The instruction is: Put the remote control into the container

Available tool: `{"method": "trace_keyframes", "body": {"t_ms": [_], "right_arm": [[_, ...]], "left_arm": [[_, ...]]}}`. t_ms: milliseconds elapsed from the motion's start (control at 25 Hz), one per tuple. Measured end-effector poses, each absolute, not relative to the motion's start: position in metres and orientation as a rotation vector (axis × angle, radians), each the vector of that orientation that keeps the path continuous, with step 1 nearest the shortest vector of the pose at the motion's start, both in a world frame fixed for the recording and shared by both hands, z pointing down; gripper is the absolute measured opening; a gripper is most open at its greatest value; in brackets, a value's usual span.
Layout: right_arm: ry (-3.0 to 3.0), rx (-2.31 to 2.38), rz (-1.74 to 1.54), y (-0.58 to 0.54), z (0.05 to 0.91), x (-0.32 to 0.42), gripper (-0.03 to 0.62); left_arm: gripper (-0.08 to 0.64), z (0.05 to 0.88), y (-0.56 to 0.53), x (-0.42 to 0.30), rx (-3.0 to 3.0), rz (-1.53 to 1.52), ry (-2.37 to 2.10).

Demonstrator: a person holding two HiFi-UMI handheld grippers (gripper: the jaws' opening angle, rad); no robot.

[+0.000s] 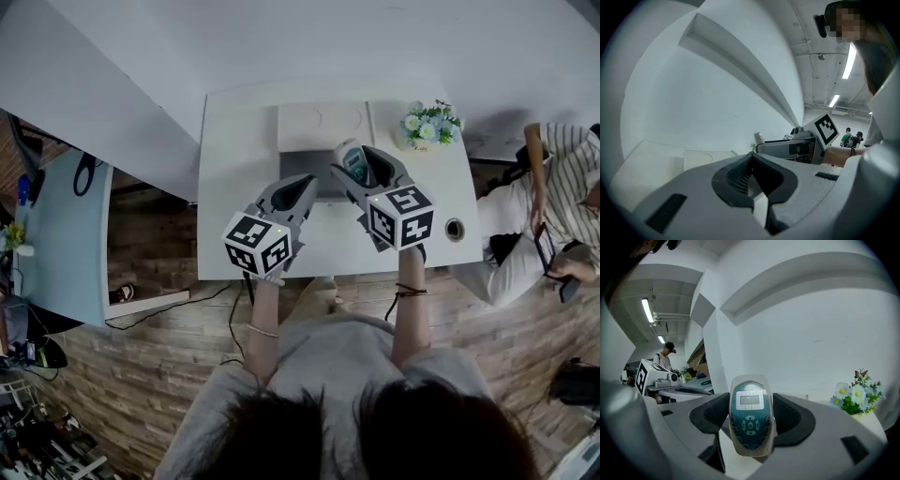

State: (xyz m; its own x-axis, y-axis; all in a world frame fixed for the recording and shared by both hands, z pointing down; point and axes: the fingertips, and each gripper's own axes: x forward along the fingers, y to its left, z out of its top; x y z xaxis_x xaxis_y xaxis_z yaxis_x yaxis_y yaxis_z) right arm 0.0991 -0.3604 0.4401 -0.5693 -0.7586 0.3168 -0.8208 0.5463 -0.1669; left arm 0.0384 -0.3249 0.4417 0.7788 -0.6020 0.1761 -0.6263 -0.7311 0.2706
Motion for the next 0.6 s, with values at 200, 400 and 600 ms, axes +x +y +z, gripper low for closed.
{"method": "trace_keyframes", "body": {"t_ms": [200,400,600], "right_arm": [[-2.529,1.261,0.460,-0.373,0.463,0.090,0.284],[-2.480,1.183,0.474,-0.385,0.487,0.078,0.284],[-2.426,1.098,0.496,-0.394,0.511,0.069,0.284]], "left_arm": [[0.003,0.459,-0.336,0.034,2.607,0.134,-0.942],[0.003,0.475,-0.345,0.031,2.569,0.151,-0.928],[0.003,0.490,-0.351,0.028,2.525,0.161,-0.916]]}}
